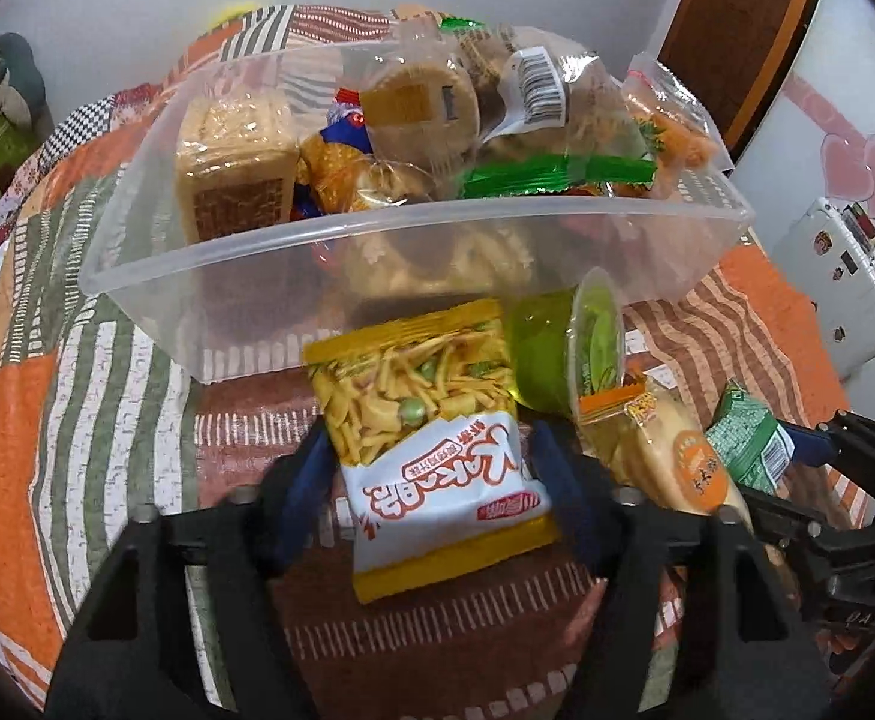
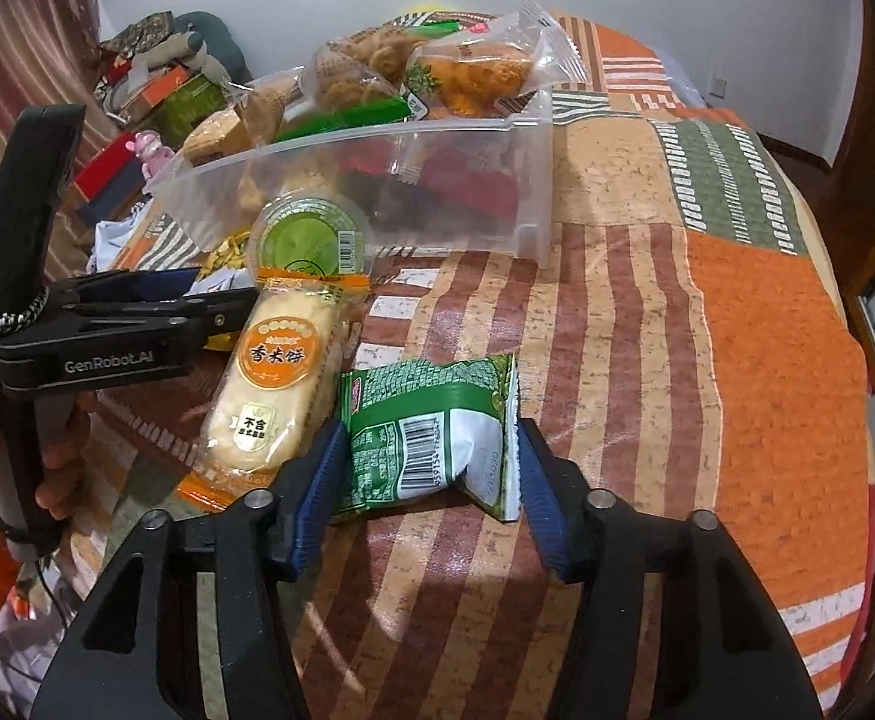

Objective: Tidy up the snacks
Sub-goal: 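Grasp the yellow snack bag with left gripper while right grasps green pack, then drop the yellow bag and green pack into the clear box with both grippers, then grasp the cream bun pack with the right gripper, then grasp the green jelly cup with left gripper while right carries bun to box, then release both items into the box and raise both grippers away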

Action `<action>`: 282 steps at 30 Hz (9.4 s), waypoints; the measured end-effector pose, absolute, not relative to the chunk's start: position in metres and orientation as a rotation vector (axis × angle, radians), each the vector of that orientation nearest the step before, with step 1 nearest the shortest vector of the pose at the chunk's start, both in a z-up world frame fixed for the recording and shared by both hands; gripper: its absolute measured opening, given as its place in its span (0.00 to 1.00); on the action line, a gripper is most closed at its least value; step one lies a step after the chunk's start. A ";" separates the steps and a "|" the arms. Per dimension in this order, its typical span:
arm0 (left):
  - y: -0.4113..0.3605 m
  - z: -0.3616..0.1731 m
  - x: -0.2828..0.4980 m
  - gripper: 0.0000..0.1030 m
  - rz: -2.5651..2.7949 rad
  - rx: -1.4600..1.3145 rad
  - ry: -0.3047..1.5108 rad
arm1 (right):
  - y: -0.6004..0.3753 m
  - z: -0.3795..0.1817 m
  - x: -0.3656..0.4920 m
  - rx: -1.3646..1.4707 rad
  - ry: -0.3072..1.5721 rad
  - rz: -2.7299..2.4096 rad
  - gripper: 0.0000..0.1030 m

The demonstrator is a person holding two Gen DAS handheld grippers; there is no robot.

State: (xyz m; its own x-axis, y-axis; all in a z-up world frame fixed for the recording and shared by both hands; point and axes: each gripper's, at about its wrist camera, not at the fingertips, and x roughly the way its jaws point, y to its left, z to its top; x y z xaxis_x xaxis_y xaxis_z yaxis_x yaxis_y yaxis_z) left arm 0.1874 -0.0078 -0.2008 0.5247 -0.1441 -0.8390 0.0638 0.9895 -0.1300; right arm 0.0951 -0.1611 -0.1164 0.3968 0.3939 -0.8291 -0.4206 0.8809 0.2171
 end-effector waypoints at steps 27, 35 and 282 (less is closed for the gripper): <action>0.035 -0.102 0.155 0.47 -0.100 -0.121 0.798 | -0.185 -0.049 0.107 0.058 0.828 0.503 0.35; 0.048 -0.072 0.168 0.47 -0.072 -0.130 0.725 | -0.165 -0.017 0.133 0.068 0.731 0.517 0.35; 0.016 0.042 0.057 1.00 -0.005 -0.077 0.308 | -0.140 0.077 0.053 0.011 0.352 0.476 1.00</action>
State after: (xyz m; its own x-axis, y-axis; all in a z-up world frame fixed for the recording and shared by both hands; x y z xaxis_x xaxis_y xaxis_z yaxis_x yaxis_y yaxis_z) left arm 0.0569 0.0160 0.0420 0.9529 -0.0171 -0.3027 -0.0065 0.9970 -0.0768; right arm 0.0530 -0.1399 0.0768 0.8297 0.4507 -0.3293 -0.4470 0.8898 0.0918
